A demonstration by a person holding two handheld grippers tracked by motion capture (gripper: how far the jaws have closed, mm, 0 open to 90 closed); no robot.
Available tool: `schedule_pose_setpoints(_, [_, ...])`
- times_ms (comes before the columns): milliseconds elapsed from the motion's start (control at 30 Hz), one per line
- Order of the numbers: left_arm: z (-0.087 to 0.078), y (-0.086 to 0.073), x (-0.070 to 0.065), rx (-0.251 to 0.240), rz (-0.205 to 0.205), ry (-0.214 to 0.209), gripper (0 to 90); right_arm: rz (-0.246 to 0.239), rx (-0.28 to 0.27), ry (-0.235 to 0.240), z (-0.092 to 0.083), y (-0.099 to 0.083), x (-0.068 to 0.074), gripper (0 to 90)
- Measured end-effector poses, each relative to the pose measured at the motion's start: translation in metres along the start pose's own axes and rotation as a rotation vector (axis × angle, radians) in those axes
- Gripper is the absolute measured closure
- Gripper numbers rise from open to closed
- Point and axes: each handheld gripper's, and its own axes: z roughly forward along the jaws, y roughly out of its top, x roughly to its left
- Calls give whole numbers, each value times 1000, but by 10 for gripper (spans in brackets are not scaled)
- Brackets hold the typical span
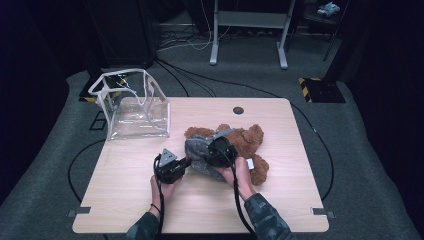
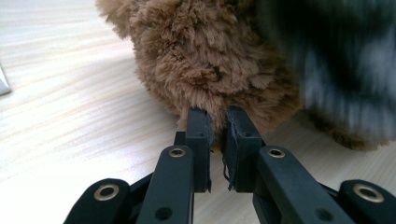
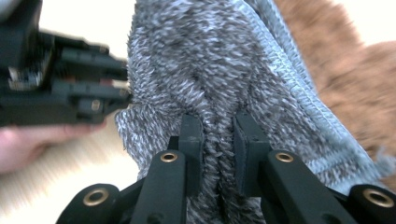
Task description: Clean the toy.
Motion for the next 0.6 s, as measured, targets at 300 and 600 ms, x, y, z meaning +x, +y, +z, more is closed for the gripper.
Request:
schedule_pose_setpoints(300, [1,-9,-2,-72,9,16,817,28,-71,-93,-16,26,-13,759])
schedule_pose_setpoints(600, [0,-10,-4,-93,32,32,817,43,-74,-141,-5,46,-17,759])
